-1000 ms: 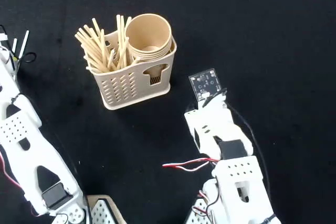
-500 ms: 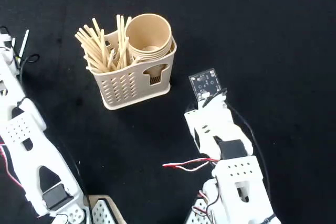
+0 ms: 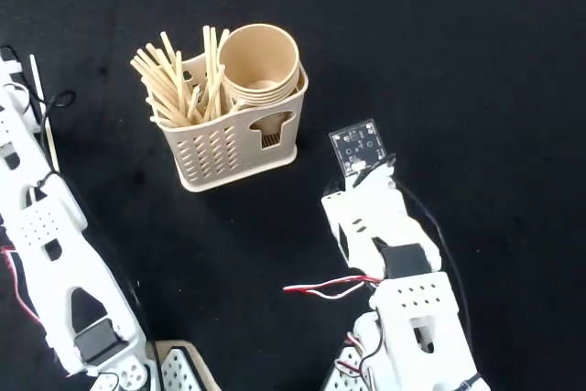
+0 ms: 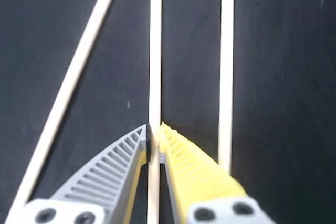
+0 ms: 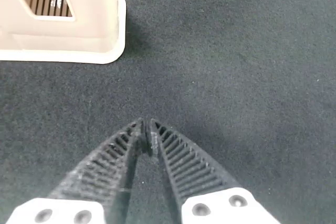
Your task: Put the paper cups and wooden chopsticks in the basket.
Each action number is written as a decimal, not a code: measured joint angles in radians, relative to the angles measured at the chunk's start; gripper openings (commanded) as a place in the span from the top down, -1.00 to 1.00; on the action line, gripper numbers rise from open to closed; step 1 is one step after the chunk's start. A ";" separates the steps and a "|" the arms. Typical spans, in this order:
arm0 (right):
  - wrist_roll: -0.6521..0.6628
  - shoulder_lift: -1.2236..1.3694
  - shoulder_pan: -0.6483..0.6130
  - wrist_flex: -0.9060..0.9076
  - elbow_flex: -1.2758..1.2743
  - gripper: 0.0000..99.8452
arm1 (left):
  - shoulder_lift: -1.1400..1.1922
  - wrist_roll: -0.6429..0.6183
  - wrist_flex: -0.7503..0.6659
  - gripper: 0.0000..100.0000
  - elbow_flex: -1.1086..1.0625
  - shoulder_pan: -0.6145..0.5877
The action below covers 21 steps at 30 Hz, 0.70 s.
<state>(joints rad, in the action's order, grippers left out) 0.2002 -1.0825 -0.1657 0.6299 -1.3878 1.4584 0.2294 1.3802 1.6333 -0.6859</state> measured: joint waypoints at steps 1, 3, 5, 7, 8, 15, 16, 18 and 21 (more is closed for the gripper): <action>0.000 0.000 0.000 0.000 0.000 0.97 | -0.025 0.000 0.031 0.94 -0.002 0.008; 0.000 0.000 0.000 0.000 0.000 0.97 | -0.072 -0.006 0.120 0.94 0.002 0.023; 0.000 0.000 0.000 0.000 0.000 0.97 | -0.126 -0.006 0.187 0.94 0.002 0.046; 0.000 0.000 0.000 0.000 0.000 0.97 | -0.196 -0.018 0.256 0.94 0.002 0.072; 0.000 0.000 0.000 0.000 0.000 0.97 | -0.236 -0.034 0.288 0.94 0.002 0.084; 0.000 0.000 0.000 0.000 0.000 0.97 | -0.542 -0.215 0.376 0.94 -0.021 0.123; 0.000 0.000 0.000 0.000 0.000 0.97 | -0.577 -0.238 0.381 0.94 -0.037 0.123; 0.000 0.000 0.000 0.000 0.000 0.97 | -0.646 -0.262 0.381 0.94 -0.081 0.124; 0.000 0.000 0.000 0.000 0.000 0.97 | -0.781 -0.311 0.381 0.94 -0.184 0.129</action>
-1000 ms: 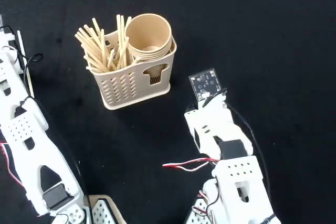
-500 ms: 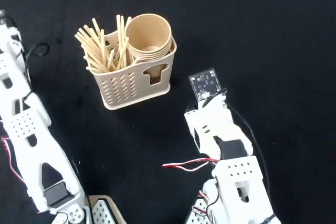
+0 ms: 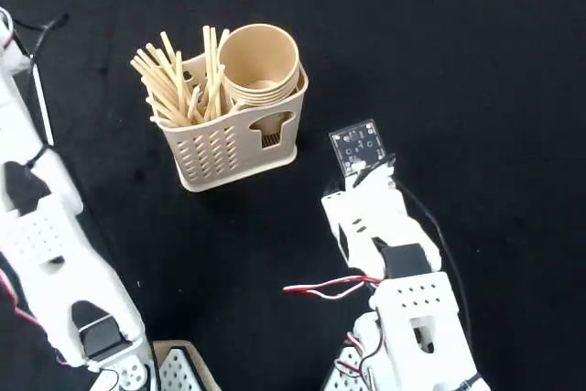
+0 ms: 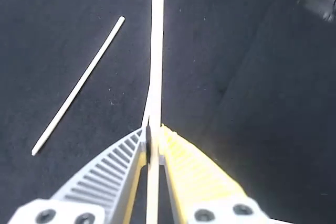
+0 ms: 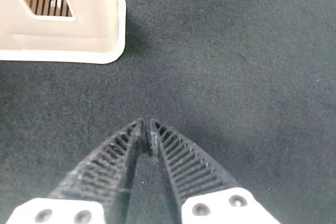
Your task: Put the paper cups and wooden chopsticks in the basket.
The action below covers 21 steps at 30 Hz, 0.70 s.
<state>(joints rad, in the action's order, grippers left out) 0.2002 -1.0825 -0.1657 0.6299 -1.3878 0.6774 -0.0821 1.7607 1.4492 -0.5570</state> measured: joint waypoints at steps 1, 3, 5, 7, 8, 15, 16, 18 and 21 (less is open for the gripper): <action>0.000 0.000 0.000 0.000 0.000 0.97 | -0.058 -0.032 0.000 0.94 -0.046 0.000; 0.000 0.000 0.000 0.000 0.000 0.97 | -0.206 -0.068 0.000 0.94 -0.143 0.000; 0.000 0.000 0.000 0.000 0.000 0.97 | -0.379 -0.078 0.000 0.94 -0.258 0.000; 0.000 0.000 0.000 0.000 0.000 0.97 | -0.560 -0.084 0.000 0.94 -0.379 0.018; 0.000 0.000 0.000 0.000 0.000 0.97 | -0.652 -0.084 -0.005 0.94 -0.437 0.037; 0.000 0.000 0.000 0.000 0.000 0.97 | -1.206 -0.160 -0.233 0.94 -0.925 0.101; 0.000 0.000 0.000 0.000 0.000 0.97 | -1.281 -0.176 -0.288 0.94 -1.014 0.101; 0.000 0.000 0.000 0.000 0.000 0.97 | -1.448 -0.201 -0.423 0.94 -1.211 0.101; 0.000 0.000 0.000 0.000 0.000 0.97 | -1.714 -0.221 -0.687 0.94 -1.539 0.101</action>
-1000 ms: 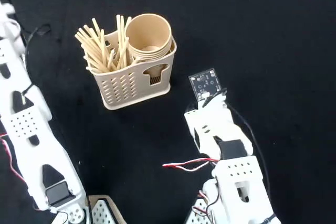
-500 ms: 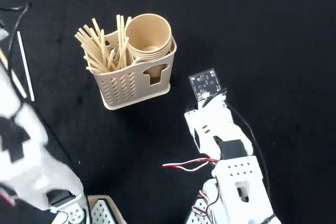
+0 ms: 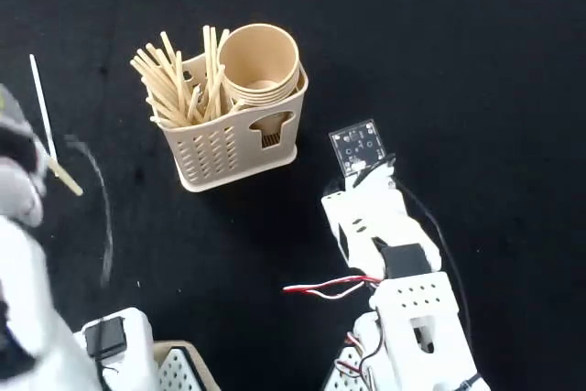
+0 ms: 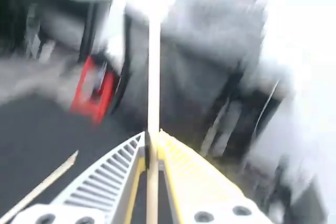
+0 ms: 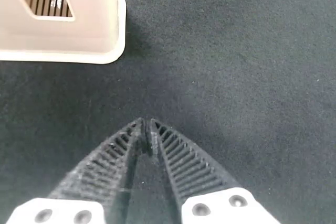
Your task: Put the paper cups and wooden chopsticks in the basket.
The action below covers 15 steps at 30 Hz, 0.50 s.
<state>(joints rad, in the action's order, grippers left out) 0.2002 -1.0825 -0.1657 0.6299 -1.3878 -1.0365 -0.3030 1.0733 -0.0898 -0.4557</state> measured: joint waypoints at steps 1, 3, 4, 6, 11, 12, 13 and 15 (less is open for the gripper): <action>0.000 0.000 0.000 0.000 0.000 0.97 | -0.094 -0.012 -0.101 0.94 -0.121 0.002; 0.000 0.000 0.000 0.000 0.000 0.97 | -0.270 -0.032 -0.319 0.94 -0.364 0.029; 0.000 0.000 0.000 0.000 0.000 0.97 | -0.353 -0.037 -0.434 0.94 -0.477 0.054; 0.000 0.000 0.000 0.000 0.000 0.97 | -0.488 -0.038 -0.657 0.94 -0.680 0.114; 0.000 0.000 0.000 0.000 0.000 0.97 | -0.566 0.021 -0.844 0.94 -0.959 0.318; 0.000 0.000 0.000 0.000 0.000 0.97 | -0.566 0.046 -0.856 0.94 -0.985 0.356; 0.000 0.000 0.000 0.000 0.000 0.97 | -0.559 0.066 -0.875 0.94 -1.010 0.388; 0.000 0.000 0.000 0.000 0.000 0.97 | -0.528 0.089 -0.937 0.94 -1.054 0.423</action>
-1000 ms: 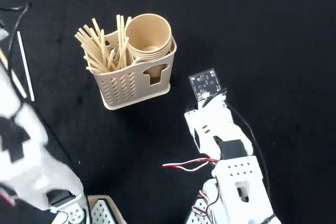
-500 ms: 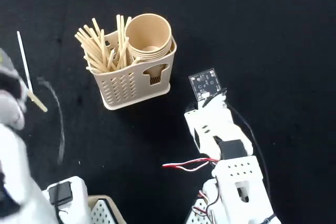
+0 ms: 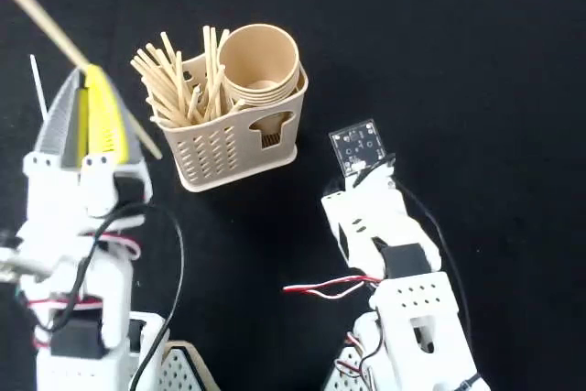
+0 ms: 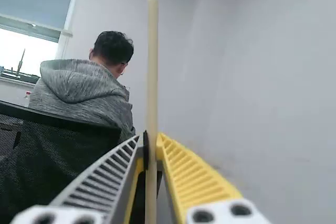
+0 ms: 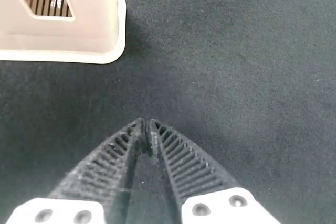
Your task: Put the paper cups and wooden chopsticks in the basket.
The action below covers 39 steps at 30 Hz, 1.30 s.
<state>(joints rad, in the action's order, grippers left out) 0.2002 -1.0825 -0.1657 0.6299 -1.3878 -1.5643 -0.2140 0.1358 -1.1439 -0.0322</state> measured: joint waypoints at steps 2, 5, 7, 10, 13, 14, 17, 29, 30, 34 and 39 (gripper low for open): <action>0.000 0.000 0.000 0.000 0.000 0.97 | 0.058 0.006 -0.091 0.94 -0.028 0.006; 0.000 0.000 0.000 0.000 0.000 0.97 | 0.147 0.006 -0.163 0.94 -0.028 0.008; 0.000 0.000 0.000 0.000 0.000 0.97 | 0.190 0.006 -0.173 0.94 -0.018 0.012; 0.000 0.000 0.000 0.000 0.000 0.97 | 0.204 0.009 -0.175 0.94 0.023 0.014; 0.000 0.000 0.000 0.000 0.000 0.97 | 0.204 0.021 -0.175 0.94 0.071 0.014; 0.000 0.000 0.000 0.000 0.000 0.97 | 0.207 0.023 -0.178 0.94 0.084 0.014; 0.000 0.000 0.000 0.000 0.000 0.97 | 0.236 0.025 -0.189 0.94 0.110 0.002; 0.000 0.000 0.000 0.000 0.000 0.97 | 0.534 0.025 -0.270 0.94 0.270 -0.011; 0.000 0.000 0.000 0.000 0.000 0.97 | 0.574 0.026 -0.292 0.94 0.270 -0.011; 0.000 0.000 0.000 0.000 0.000 0.97 | 0.738 0.026 -0.347 0.94 0.269 -0.008; 0.000 0.000 0.000 0.000 0.000 0.97 | 0.796 0.025 -0.353 0.94 0.269 -0.009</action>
<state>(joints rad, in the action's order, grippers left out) 0.2002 -1.0825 -0.1657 0.6299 -1.3878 -0.7679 -0.1895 -0.2171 -0.8753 -0.0414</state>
